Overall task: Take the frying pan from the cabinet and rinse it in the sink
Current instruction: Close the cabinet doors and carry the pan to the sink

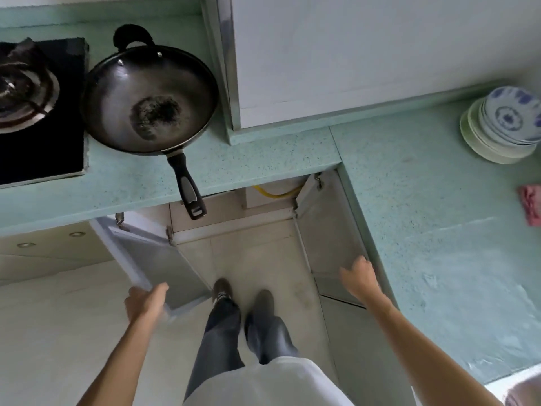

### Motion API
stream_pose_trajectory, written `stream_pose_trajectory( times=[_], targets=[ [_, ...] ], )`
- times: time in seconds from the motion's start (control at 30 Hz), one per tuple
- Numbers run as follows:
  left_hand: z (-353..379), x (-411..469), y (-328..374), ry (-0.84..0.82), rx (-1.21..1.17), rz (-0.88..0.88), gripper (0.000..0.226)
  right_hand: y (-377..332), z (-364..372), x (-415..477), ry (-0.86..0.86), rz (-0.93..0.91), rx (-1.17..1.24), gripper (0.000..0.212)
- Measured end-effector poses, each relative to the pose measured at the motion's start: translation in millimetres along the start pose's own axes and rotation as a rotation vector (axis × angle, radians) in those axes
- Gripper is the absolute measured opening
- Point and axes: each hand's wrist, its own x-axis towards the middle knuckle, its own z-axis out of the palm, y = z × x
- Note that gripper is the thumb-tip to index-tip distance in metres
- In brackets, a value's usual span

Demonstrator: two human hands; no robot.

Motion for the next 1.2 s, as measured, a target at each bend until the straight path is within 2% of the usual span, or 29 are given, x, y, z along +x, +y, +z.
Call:
stream_pose_trajectory(
  times=[0.13,0.23,0.3,0.33,0.43,0.5,0.53,0.63,0.77,0.87,0.97,1.0,1.1,1.2],
  targets=[
    [19,-11,28,-0.148,-0.332,-0.007,0.057,18,19,-5,-0.068,0.204,0.403,0.019],
    [24,-22,52,-0.368,-0.650,-0.052,0.044,39,28,-6,0.010,0.383,0.725,0.008],
    [26,-26,65,-0.461,-0.780,-0.099,0.044,56,31,-2,0.074,0.447,0.841,0.003],
    [27,-29,69,-0.500,-0.827,-0.112,0.046,63,33,-2,0.073,0.443,0.883,0.012],
    [31,-31,76,-0.563,-0.876,-0.128,0.051,73,37,1,0.038,0.334,0.967,0.071],
    [33,-30,75,-0.568,-0.888,-0.134,0.053,69,38,1,0.008,0.299,1.020,0.088],
    [34,-31,75,-0.572,-0.883,-0.135,0.054,67,39,0,0.002,0.303,1.031,0.090],
    [35,-37,73,-0.589,-0.852,-0.137,0.056,67,41,-5,0.046,0.261,0.942,0.076],
    [41,-52,77,-0.631,-0.826,-0.140,0.057,71,37,-9,0.016,0.151,0.753,0.083],
    [46,-60,82,-0.623,-0.820,-0.126,0.055,64,44,-10,-0.040,0.052,0.589,0.075],
    [44,-65,84,-0.589,-0.760,-0.141,0.054,46,64,-18,-0.175,-0.068,0.579,0.051],
    [42,-67,85,-0.576,-0.746,-0.148,0.053,36,69,-18,-0.238,-0.117,0.600,0.050],
    [31,-65,91,-0.526,-0.793,-0.146,0.043,-7,77,-11,-0.391,-0.142,0.639,0.078],
    [16,-52,98,-0.474,-0.923,-0.170,0.038,-56,79,-11,-0.466,-0.166,0.692,0.078]
  ],
)
